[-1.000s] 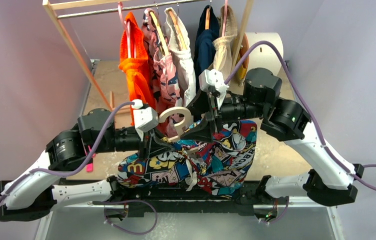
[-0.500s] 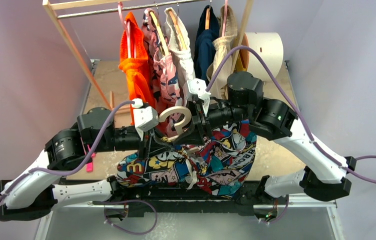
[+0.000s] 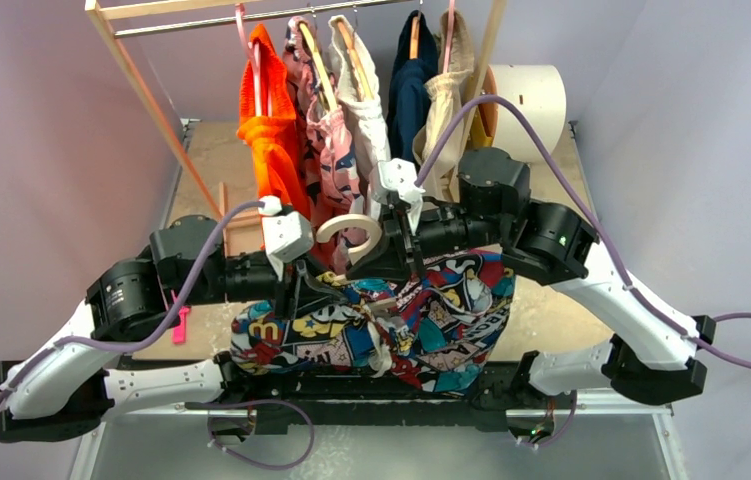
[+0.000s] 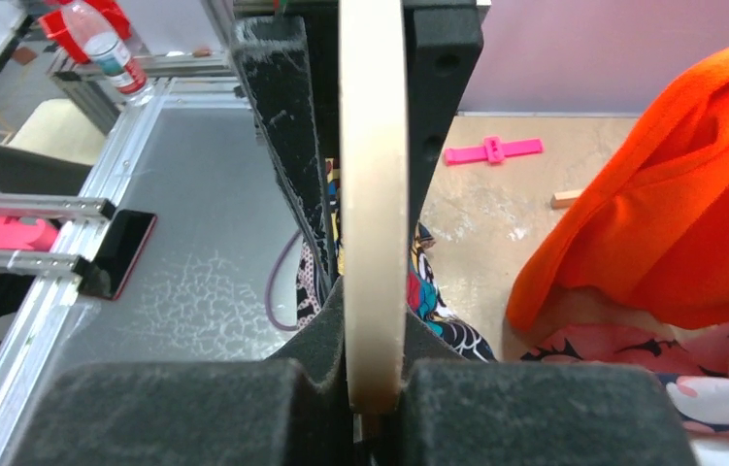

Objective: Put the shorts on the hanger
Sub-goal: Hang the shorts on the hanger.

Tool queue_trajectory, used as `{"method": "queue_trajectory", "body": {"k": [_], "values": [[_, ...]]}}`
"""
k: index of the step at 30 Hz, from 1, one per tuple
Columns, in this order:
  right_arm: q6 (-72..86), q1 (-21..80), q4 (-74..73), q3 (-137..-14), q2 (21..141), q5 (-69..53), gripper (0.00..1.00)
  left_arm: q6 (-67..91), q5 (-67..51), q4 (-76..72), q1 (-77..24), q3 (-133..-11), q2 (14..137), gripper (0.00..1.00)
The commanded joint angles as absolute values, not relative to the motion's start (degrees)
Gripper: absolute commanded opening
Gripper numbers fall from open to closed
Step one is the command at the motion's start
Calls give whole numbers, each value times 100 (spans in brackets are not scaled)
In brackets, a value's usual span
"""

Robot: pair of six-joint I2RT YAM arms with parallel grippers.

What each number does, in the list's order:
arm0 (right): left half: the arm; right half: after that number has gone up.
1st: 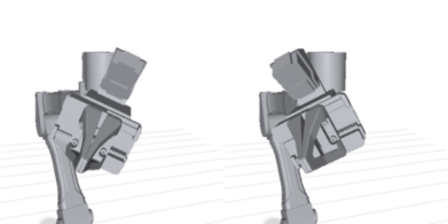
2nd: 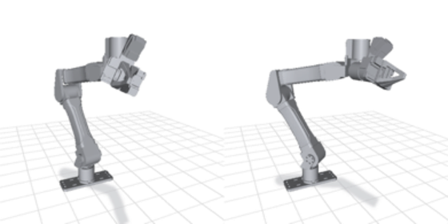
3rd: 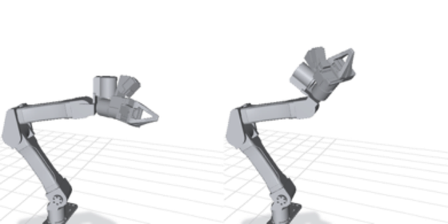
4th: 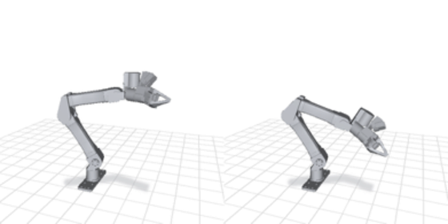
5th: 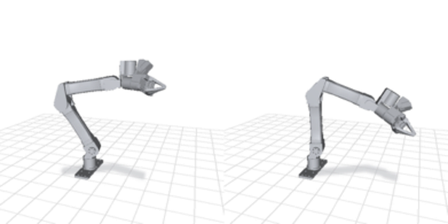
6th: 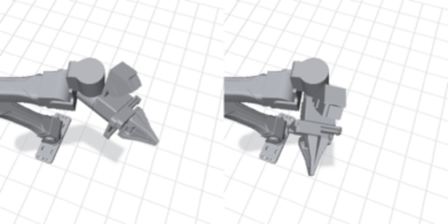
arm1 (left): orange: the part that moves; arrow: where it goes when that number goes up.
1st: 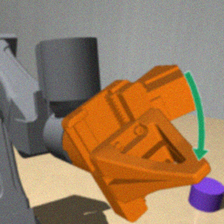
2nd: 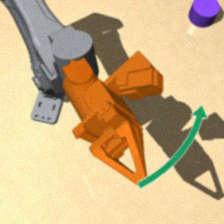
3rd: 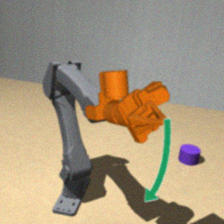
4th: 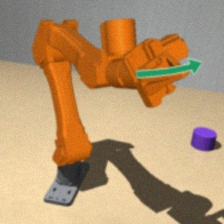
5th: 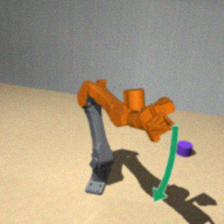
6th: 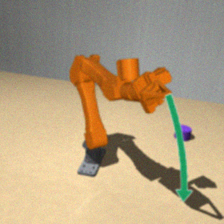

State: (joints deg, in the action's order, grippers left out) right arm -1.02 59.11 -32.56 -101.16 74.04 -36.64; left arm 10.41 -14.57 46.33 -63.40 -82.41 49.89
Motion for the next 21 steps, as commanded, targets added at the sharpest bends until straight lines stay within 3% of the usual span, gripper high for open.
{"method": "queue_trajectory", "body": {"k": [1,8,21], "values": [[135,5915,-2377,-9999,6911,-3121,0,1075,-1151,4369,-6336,-8699,4826,35],[324,5916,-2072,-10302,6645,-2947,0,1073,-420,4871,-6336,-9340,4493,40],[301,5920,-2189,-10697,6661,-2762,0,1074,-151,5144,-6337,-10175,4379,54]]}}
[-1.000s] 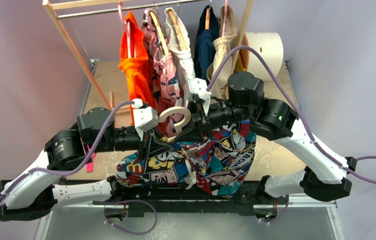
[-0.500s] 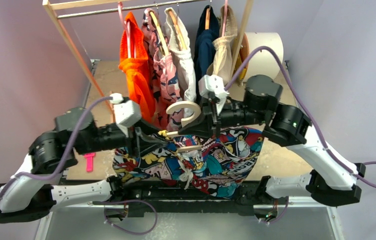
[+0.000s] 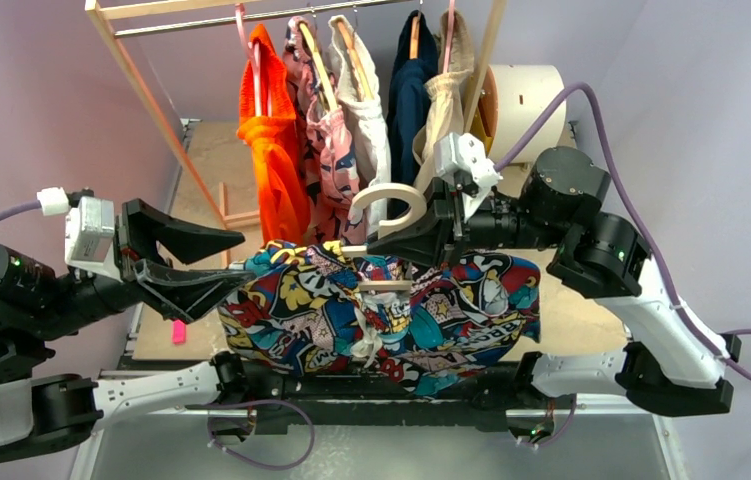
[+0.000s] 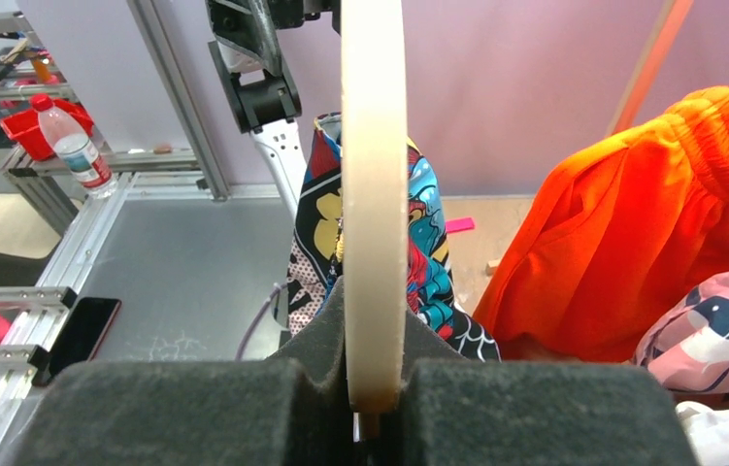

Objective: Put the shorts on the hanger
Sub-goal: Hang the shorts on the hanger.

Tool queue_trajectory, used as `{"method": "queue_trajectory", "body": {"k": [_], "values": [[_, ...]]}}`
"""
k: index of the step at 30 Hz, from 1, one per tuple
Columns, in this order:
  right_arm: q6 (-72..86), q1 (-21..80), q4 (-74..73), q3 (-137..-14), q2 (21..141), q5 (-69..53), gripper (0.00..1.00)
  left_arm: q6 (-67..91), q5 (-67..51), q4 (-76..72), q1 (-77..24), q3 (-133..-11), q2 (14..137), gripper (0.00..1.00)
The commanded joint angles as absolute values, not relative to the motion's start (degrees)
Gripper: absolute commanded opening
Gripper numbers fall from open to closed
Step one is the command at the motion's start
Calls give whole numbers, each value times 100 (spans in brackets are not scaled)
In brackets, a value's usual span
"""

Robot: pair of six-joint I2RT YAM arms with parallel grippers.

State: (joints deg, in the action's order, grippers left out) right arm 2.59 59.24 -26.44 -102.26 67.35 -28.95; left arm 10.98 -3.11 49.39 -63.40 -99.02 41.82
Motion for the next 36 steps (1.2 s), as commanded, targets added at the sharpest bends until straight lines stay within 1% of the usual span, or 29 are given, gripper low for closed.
{"method": "queue_trajectory", "body": {"k": [1,10,12,14,16,18,22,24,25,26,30,31,32,33,34,36], "values": [[291,5922,-2233,-10715,6659,-2741,0,1053,-131,5210,-6333,-10196,4380,54],[368,5915,-2087,-10561,6478,-2702,0,934,234,5684,-6334,-9594,4248,55],[377,5920,-2111,-10600,6478,-2715,0,904,373,5681,-6331,-9482,4181,54],[374,5919,-2154,-10620,6465,-2709,0,871,544,5687,-6336,-9389,4139,49],[354,5916,-2178,-10607,6427,-2671,0,870,711,5747,-6337,-9392,4111,41],[343,5917,-2196,-10569,6372,-2616,0,866,849,5750,-6337,-9404,4032,37],[325,5916,-2234,-10509,6307,-2538,0,978,946,5560,-6336,-9367,3754,25],[325,5919,-2232,-10482,6273,-2509,0,1037,958,5520,-6333,-9354,3649,16],[324,5916,-2230,-10472,6265,-2493,0,1069,981,5515,-6332,-9341,3615,13],[325,5915,-2224,-10477,6252,-2481,0,1094,1006,5511,-6336,-9323,3586,13],[299,5918,-2229,-10502,6249,-2453,0,1182,971,5468,-6331,-9352,3514,19],[297,5917,-2231,-10509,6256,-2445,0,1206,974,5441,-6336,-9391,3506,25],[290,5916,-2239,-10522,6262,-2444,0,1220,963,5407,-6332,-9443,3500,35],[290,5915,-2255,-10541,6273,-2443,0,1234,931,5368,-6334,-9514,3492,43],[286,5915,-2266,-10557,6282,-2443,0,1234,882,5317,-6335,-9579,3488,48],[281,5918,-2270,-10589,6284,-2416,0,1231,761,5208,-6336,-9772,3511,53]]}}
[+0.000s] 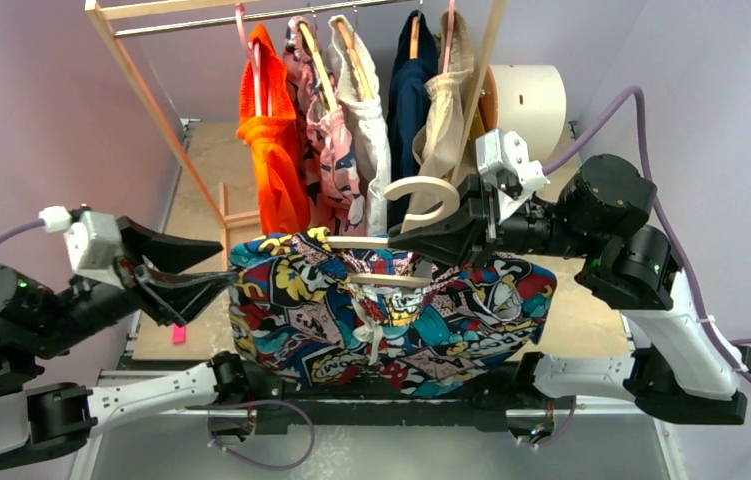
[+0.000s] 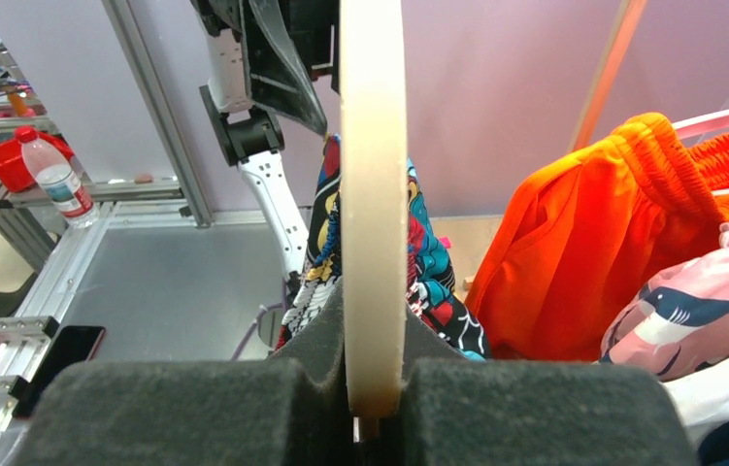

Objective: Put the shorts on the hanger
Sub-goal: Hang the shorts on the hanger.

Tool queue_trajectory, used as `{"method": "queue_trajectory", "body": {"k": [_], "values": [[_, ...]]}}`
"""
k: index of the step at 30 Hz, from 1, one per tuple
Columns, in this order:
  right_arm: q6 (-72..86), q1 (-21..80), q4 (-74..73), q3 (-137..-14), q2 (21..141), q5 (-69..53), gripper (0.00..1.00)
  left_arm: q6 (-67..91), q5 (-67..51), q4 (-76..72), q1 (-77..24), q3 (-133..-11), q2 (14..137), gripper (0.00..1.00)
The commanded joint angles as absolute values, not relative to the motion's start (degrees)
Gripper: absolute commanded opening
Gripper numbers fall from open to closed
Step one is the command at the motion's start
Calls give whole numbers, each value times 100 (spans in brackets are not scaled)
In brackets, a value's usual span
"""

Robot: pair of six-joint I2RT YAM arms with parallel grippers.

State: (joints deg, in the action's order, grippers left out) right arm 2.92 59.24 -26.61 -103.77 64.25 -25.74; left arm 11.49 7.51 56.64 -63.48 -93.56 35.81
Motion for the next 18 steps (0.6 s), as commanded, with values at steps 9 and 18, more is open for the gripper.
{"method": "queue_trajectory", "body": {"k": [9,18], "values": [[253,5921,-2182,-12675,6851,-2586,0,936,595,4741,-6333,-10610,3781,56],[-2,5916,-2896,-12048,7068,-2213,0,868,664,4707,-6334,-10959,3850,57]]}}
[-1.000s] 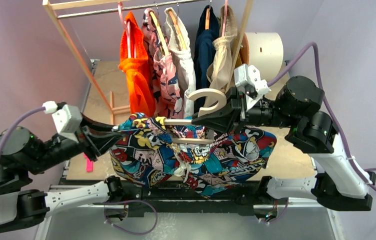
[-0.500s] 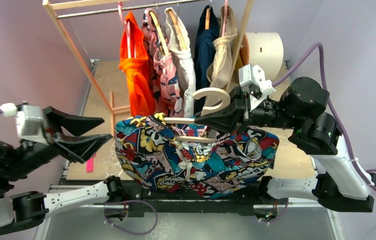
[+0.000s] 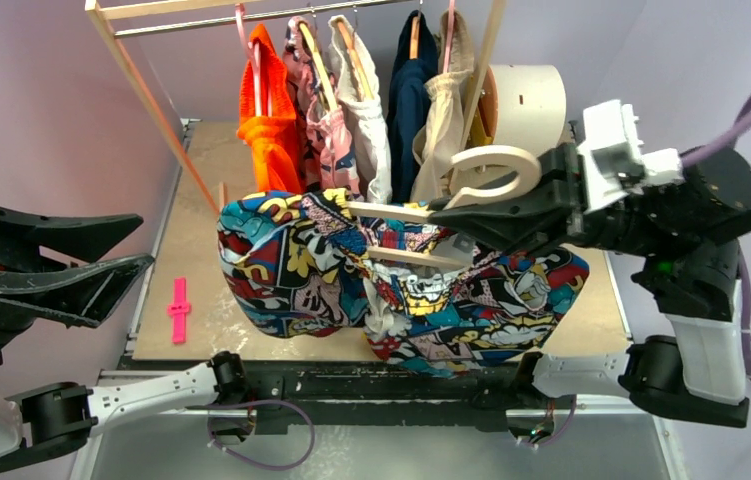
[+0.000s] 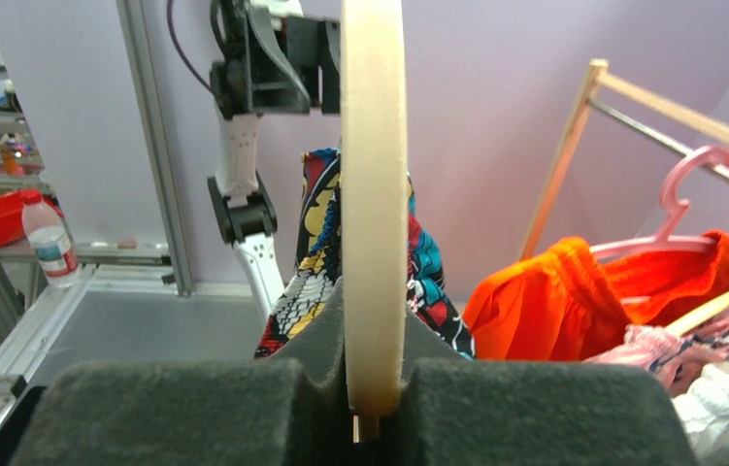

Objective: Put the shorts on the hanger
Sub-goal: Hang the shorts on the hanger.

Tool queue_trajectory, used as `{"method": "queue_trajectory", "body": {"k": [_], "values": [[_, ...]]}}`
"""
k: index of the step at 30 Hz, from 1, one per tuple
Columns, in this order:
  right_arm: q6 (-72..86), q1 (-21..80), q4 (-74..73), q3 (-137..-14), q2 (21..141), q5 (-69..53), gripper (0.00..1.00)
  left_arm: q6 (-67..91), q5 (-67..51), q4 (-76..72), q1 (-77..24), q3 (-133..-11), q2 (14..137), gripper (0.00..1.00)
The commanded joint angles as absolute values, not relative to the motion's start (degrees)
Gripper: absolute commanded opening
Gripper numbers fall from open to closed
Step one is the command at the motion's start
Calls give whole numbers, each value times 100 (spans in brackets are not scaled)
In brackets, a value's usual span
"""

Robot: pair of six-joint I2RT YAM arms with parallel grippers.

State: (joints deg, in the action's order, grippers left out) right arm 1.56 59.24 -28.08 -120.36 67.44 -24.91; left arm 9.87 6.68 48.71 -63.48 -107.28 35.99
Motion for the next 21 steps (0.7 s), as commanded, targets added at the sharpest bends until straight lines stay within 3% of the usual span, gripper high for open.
{"method": "queue_trajectory", "body": {"k": [1,4,7,14,21], "values": [[-18,5921,-2948,-12366,7148,-2262,0,843,642,4759,-6336,-11047,3943,57],[184,5917,-2498,-12912,7047,-2873,0,761,498,4888,-6335,-11404,4260,57],[235,5915,-2073,-12270,6701,-3005,0,692,333,4870,-6336,-11602,4471,58],[-1,5918,-2806,-11045,6767,-2608,0,587,24,4793,-6337,-11546,4804,58],[-49,5919,-2945,-10866,6758,-2689,0,584,-859,4874,-6337,-11354,5484,58]]}}
